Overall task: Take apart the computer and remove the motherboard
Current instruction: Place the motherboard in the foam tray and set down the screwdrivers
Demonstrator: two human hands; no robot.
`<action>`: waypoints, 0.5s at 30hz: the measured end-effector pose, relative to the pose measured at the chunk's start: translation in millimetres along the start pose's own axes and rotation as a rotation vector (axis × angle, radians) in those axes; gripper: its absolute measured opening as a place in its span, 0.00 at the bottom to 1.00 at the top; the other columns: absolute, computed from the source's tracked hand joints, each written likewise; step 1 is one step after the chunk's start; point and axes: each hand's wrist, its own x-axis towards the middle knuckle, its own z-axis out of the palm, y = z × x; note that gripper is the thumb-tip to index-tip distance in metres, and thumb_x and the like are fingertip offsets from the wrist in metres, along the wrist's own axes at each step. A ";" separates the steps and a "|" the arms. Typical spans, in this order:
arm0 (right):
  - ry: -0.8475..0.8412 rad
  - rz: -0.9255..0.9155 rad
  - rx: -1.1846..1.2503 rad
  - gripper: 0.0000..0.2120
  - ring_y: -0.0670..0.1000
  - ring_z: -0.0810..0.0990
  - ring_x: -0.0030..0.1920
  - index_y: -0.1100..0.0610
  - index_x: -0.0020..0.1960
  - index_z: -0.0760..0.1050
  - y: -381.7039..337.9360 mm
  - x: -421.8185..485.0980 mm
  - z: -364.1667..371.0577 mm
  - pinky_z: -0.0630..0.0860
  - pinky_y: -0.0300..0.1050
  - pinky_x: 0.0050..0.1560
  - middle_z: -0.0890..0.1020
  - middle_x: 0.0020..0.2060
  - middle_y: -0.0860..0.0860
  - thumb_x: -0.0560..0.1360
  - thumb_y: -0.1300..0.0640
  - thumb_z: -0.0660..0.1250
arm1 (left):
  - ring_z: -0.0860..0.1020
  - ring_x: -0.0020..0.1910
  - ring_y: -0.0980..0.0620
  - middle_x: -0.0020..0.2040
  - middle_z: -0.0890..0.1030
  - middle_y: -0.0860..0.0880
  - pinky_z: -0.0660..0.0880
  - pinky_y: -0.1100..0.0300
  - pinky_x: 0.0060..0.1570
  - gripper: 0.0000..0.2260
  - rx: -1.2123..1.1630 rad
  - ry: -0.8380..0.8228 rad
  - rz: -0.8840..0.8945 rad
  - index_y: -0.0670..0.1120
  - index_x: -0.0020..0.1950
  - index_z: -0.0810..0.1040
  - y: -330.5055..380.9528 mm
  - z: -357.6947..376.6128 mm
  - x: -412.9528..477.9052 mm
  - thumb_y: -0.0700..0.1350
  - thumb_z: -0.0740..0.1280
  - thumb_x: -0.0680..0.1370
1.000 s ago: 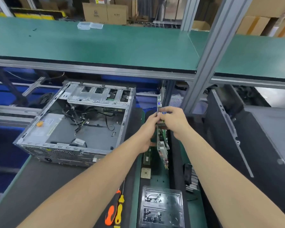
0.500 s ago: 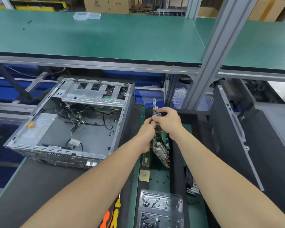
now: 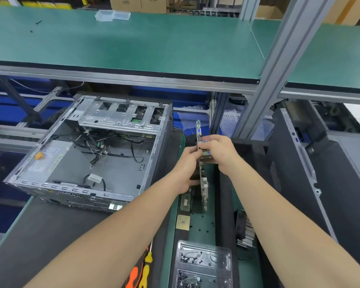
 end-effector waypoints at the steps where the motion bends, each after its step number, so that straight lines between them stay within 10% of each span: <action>1: 0.001 -0.003 0.027 0.10 0.55 0.85 0.51 0.54 0.55 0.83 -3.1 -0.8 -2.5 0.86 0.49 0.41 0.85 0.53 0.54 0.75 0.62 0.73 | 0.76 0.61 0.47 0.62 0.78 0.53 0.78 0.43 0.54 0.06 0.016 -0.010 0.008 0.66 0.59 0.74 2.1 1.4 0.4 0.56 0.62 0.83; 15: 0.217 0.097 0.043 0.11 0.53 0.82 0.48 0.53 0.50 0.81 11.7 -5.3 -44.3 0.84 0.53 0.44 0.84 0.47 0.51 0.68 0.59 0.75 | 0.71 0.69 0.43 0.77 0.68 0.52 0.73 0.41 0.68 0.19 0.217 -0.224 -0.019 0.69 0.74 0.69 -4.0 22.6 -3.6 0.53 0.59 0.85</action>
